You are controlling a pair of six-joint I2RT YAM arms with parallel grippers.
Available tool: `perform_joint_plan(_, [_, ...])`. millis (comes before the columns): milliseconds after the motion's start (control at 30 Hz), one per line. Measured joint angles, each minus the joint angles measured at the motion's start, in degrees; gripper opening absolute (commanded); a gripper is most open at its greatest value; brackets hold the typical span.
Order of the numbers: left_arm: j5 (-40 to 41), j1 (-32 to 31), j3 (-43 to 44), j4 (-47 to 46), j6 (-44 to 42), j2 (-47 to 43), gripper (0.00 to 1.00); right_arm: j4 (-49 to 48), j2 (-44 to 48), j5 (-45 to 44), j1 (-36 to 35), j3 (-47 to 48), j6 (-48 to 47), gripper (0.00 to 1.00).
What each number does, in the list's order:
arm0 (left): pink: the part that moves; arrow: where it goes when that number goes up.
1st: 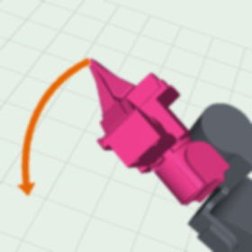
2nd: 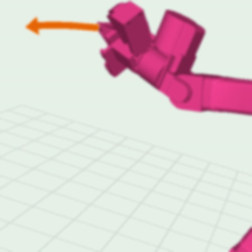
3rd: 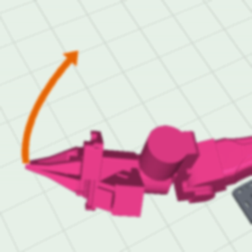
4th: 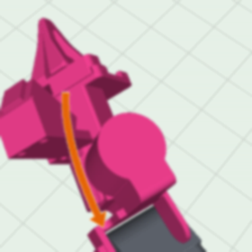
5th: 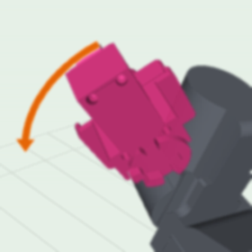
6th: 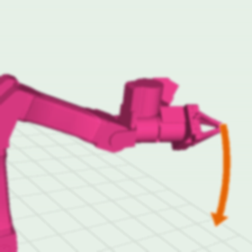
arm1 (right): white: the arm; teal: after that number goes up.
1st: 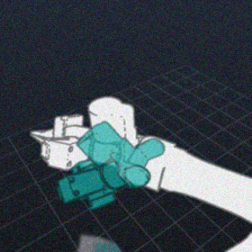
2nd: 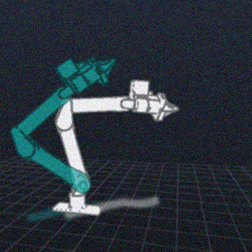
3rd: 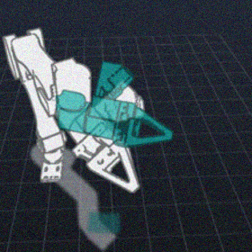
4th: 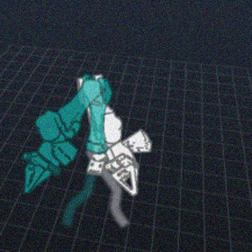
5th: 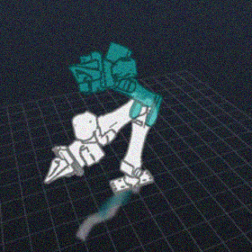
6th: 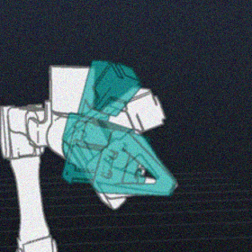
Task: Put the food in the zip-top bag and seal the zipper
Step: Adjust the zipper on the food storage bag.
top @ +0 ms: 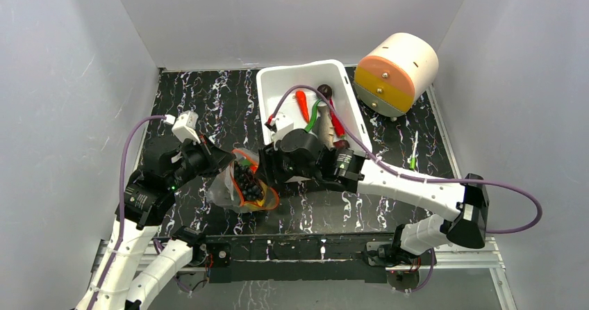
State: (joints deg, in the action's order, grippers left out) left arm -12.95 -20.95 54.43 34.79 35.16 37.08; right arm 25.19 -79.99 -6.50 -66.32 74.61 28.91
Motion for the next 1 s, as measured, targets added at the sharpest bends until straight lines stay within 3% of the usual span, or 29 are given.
perform_joint_plan(333, [0.2, 0.0, 0.0, 0.0, 0.0, 0.3, 0.00, 0.1, -0.5, 1.8, 0.0, -7.1, 1.7, 0.42])
perform_joint_plan(600, [0.3, 0.0, 0.0, 0.0, 0.0, 0.3, 0.00, -0.7, -1.6, 2.2, -0.1, -8.2, 4.0, 0.33])
perform_joint_plan(700, [0.4, 0.0, 0.0, 0.0, 0.0, 0.3, 0.00, -1.6, -2.5, 2.6, -0.1, -8.4, 4.5, 0.26])
perform_joint_plan(800, [0.5, 0.0, 0.0, 0.0, 0.0, 0.3, 0.00, -1.5, -4.4, 2.7, -0.2, -7.9, 4.3, 0.01])
perform_joint_plan(1000, [2.7, 0.0, 1.6, 1.8, -2.6, 0.6, 0.00, 0.4, -9.3, 0.4, -0.3, -0.9, 3.8, 0.00])
